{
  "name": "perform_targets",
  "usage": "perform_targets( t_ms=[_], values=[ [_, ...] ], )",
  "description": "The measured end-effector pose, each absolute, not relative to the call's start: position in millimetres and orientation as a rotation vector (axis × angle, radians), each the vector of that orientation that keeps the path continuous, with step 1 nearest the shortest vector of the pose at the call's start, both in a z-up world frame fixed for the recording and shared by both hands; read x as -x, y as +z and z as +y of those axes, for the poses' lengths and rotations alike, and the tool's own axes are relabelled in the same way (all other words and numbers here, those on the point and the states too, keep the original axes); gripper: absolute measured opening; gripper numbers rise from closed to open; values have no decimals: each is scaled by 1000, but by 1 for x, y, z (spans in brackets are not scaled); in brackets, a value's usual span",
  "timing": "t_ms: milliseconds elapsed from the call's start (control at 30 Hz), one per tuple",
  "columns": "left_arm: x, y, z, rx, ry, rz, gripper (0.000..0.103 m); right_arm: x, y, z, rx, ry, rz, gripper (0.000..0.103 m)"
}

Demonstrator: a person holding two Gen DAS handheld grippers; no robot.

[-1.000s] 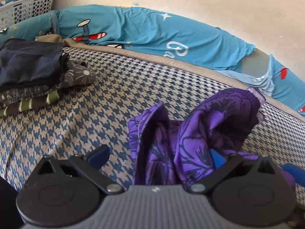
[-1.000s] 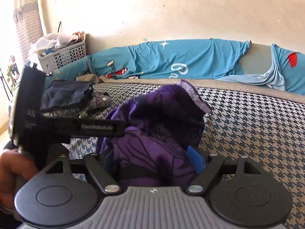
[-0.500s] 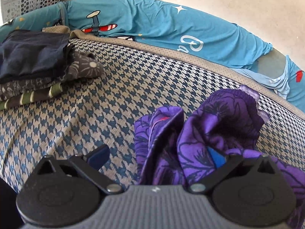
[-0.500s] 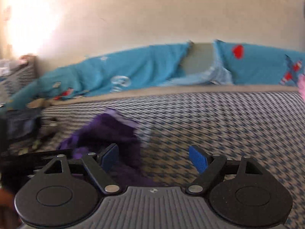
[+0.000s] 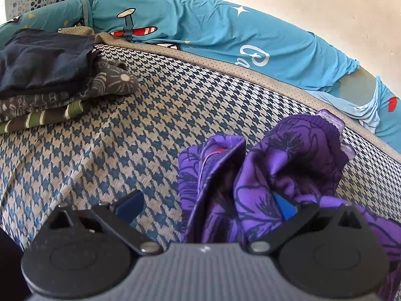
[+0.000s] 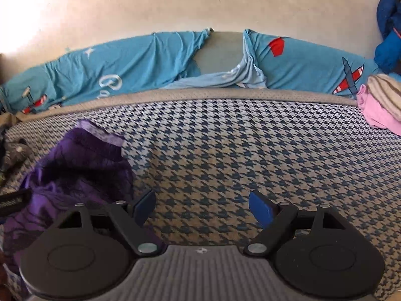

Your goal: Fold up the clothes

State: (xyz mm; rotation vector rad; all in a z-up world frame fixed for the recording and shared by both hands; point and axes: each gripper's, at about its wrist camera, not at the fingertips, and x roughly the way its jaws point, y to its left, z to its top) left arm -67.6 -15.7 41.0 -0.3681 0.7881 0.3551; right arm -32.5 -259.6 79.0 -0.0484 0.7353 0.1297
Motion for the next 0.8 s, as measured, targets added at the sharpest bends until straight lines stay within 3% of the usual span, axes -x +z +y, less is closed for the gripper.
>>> perform_targets(
  t_ms=[533,800],
  values=[
    [98,41,-4,381,349,790,103,25,66,-256,-21,281,833,84],
    [119,41,5,380,358,786,103,30,67,-256,-106,393,795,85]
  ],
)
